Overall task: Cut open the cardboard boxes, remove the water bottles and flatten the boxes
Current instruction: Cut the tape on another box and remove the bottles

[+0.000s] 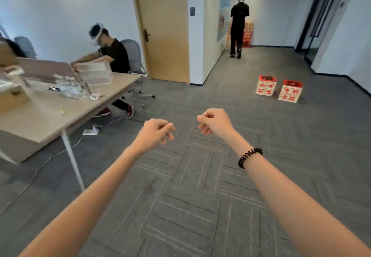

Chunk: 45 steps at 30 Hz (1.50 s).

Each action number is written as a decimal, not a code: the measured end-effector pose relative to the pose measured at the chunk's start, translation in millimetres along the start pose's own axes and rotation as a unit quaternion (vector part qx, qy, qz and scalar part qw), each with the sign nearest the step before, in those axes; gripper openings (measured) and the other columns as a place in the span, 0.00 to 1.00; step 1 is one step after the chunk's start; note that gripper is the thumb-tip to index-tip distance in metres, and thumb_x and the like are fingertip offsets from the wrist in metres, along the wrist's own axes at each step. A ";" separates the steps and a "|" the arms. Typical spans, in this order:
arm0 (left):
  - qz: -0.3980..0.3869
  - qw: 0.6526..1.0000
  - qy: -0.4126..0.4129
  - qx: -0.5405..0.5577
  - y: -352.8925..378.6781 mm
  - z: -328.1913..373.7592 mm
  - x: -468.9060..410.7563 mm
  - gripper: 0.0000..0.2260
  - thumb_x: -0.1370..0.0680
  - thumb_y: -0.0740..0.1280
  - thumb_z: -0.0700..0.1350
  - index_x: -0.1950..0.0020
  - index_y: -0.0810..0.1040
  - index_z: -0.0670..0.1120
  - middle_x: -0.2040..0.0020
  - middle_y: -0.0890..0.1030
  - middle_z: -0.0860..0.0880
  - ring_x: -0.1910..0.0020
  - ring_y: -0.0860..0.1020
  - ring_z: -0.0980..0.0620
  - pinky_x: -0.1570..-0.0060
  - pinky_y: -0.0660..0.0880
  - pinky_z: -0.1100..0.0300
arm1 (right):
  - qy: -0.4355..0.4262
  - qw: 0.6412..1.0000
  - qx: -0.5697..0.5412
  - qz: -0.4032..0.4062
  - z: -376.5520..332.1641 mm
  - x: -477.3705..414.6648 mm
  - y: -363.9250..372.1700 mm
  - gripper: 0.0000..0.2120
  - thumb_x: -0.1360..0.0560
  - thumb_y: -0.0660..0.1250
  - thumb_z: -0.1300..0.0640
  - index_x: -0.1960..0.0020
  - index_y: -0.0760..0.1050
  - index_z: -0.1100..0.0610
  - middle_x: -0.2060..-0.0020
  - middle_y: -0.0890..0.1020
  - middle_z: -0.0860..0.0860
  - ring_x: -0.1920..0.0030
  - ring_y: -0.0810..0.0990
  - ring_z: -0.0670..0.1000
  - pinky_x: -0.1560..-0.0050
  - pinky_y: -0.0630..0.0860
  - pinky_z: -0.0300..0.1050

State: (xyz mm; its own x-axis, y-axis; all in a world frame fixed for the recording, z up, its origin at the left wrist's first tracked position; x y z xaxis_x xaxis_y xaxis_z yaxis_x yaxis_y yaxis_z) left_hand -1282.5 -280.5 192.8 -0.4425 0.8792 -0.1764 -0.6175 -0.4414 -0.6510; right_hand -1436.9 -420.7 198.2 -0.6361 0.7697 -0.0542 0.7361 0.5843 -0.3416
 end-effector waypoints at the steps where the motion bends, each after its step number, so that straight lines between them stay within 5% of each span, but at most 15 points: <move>1: 0.014 1.000 -0.017 -0.001 -17.4 -18.2 -1.5 0.10 0.19 0.65 0.44 0.55 0.83 0.42 0.64 0.85 0.47 0.76 0.75 0.55 0.68 0.74 0.65 | -0.005 1.000 -0.004 -0.018 -6.3 -15.5 21.5 0.10 0.24 0.69 0.61 0.63 0.76 0.59 0.73 0.81 0.54 0.77 0.78 0.47 0.73 0.75 0.40; 14: 0.200 0.959 -0.194 -0.038 -225.9 -195.2 -25.4 0.09 0.18 0.64 0.45 0.52 0.83 0.45 0.63 0.86 0.50 0.73 0.78 0.53 0.64 0.73 0.68 | -0.081 0.965 -0.032 -0.248 -94.2 -209.6 286.0 0.09 0.22 0.66 0.59 0.59 0.78 0.63 0.69 0.82 0.57 0.75 0.77 0.47 0.72 0.74 0.37; 23: 0.302 0.898 -0.317 -0.033 -373.1 -359.8 23.5 0.10 0.18 0.64 0.45 0.51 0.83 0.44 0.64 0.85 0.51 0.73 0.78 0.52 0.64 0.76 0.62 | -0.083 0.906 -0.038 -0.414 -150.4 -253.7 560.8 0.12 0.20 0.64 0.58 0.59 0.78 0.64 0.70 0.81 0.57 0.76 0.77 0.48 0.74 0.73 0.37; 28: 0.296 0.896 -0.330 -0.034 -475.4 -453.4 22.9 0.10 0.17 0.63 0.45 0.49 0.83 0.43 0.63 0.86 0.50 0.71 0.79 0.52 0.58 0.80 0.60 | -0.081 0.901 -0.042 -0.424 -194.2 -284.6 702.1 0.11 0.21 0.63 0.59 0.60 0.78 0.62 0.69 0.81 0.57 0.75 0.77 0.48 0.73 0.74 0.38; 32: 0.288 0.899 -0.327 -0.043 -566.2 -521.0 12.1 0.11 0.17 0.62 0.45 0.48 0.83 0.43 0.61 0.86 0.48 0.72 0.79 0.53 0.67 0.73 0.69 | -0.094 0.907 -0.047 -0.408 -235.9 -312.7 800.8 0.12 0.22 0.64 0.59 0.61 0.78 0.62 0.71 0.81 0.55 0.75 0.77 0.50 0.71 0.74 0.40; 45: 0.270 0.911 -0.307 -0.040 -816.4 -769.2 -78.4 0.10 0.17 0.61 0.44 0.46 0.82 0.44 0.61 0.86 0.50 0.72 0.79 0.55 0.67 0.76 0.65 | -0.114 0.927 -0.031 -0.356 -329.6 -480.8 1097.5 0.15 0.20 0.62 0.55 0.58 0.80 0.64 0.68 0.83 0.56 0.71 0.80 0.51 0.68 0.77 0.41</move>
State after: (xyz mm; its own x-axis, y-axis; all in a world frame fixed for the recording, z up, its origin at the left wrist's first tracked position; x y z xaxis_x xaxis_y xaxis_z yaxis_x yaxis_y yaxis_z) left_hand -243.5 148.7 170.2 -0.9641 0.2596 -0.0565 -0.1623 -0.7439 -0.6483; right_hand -247.0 -64.7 158.6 -0.9929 0.1131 -0.0359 0.1187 0.9426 -0.3123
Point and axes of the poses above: each hand's wrist, its own x-axis away from the middle knuckle, its own y-axis out of the palm, z = x × y, the point moved 8 cm from there along -x, towards the middle knuckle
